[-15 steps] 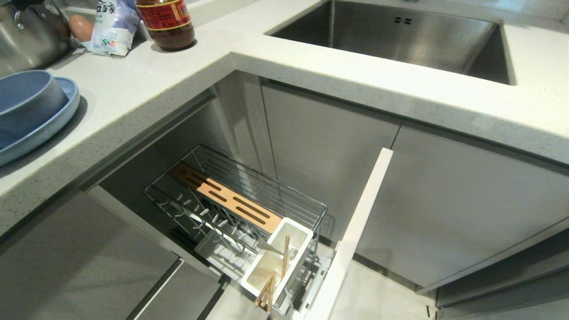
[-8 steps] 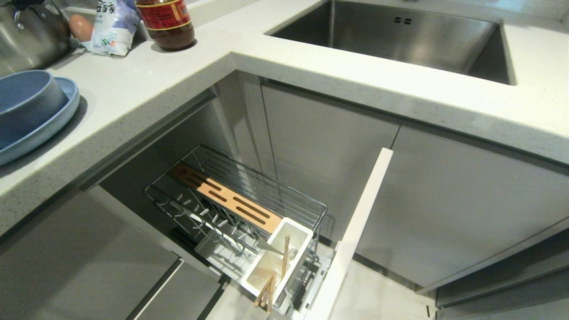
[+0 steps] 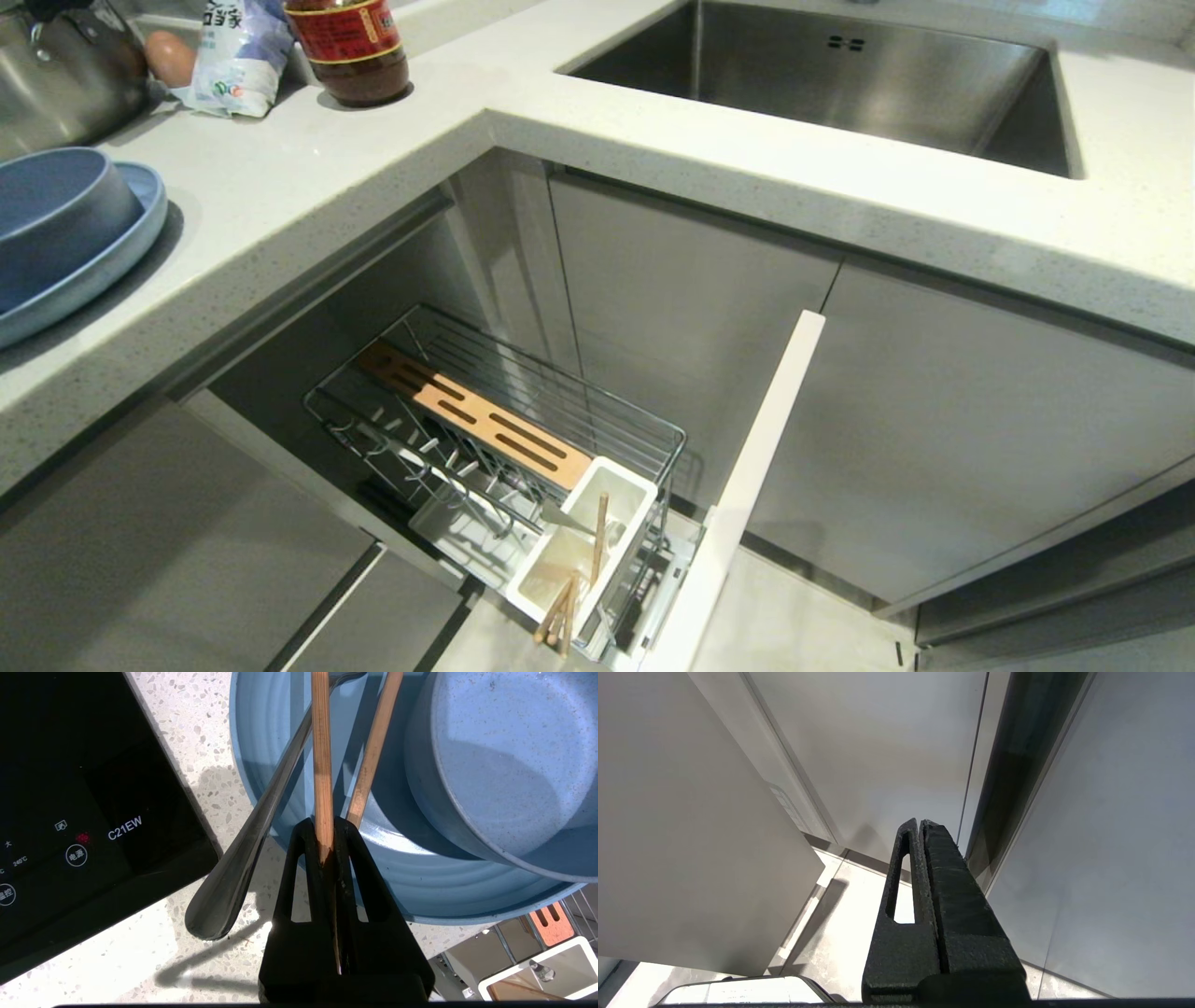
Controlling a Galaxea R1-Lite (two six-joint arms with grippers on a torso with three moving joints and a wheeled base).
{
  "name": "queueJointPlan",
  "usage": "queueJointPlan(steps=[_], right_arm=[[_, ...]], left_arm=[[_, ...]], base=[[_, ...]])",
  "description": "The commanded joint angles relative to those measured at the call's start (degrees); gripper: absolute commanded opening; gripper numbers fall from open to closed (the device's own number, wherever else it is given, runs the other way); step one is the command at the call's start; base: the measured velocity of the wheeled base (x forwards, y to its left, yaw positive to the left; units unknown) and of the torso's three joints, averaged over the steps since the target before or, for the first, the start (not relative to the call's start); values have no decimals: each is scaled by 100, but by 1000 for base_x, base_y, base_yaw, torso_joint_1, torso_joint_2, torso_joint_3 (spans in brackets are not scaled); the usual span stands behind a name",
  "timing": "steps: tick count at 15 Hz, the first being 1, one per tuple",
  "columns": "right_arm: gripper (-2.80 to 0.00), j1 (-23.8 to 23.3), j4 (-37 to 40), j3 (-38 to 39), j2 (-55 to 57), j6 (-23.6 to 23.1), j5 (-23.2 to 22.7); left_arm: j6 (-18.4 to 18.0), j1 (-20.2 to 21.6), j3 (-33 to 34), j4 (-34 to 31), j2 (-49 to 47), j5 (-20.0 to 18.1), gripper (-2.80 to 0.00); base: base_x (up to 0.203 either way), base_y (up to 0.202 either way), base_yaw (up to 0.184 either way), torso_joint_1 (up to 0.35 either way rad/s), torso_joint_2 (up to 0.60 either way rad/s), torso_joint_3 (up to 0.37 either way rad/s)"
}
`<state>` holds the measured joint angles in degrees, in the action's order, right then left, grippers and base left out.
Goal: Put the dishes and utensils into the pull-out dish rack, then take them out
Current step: Take the chopsticks out of the cupboard
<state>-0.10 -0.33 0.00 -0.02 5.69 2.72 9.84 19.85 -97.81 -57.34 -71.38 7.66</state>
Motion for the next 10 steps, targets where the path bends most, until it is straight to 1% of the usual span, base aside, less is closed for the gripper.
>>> queueJointPlan(steps=[1, 3, 4, 10], right_arm=[[-280, 1, -2, 0, -24, 2, 1], [-280, 1, -2, 0, -24, 2, 1], [-280, 1, -2, 0, -24, 2, 1], [-280, 1, -2, 0, -24, 2, 1]], left_arm=[[9, 2, -1, -31, -34, 8, -280], [9, 2, -1, -31, -34, 16, -280], [9, 10, -1, -31, -34, 9, 0], [18, 10, -10, 38, -26, 17, 0]], base=[[0, 0, 0, 0, 0, 0], [0, 0, 0, 0, 0, 0], [0, 0, 0, 0, 0, 0], [0, 0, 0, 0, 0, 0]])
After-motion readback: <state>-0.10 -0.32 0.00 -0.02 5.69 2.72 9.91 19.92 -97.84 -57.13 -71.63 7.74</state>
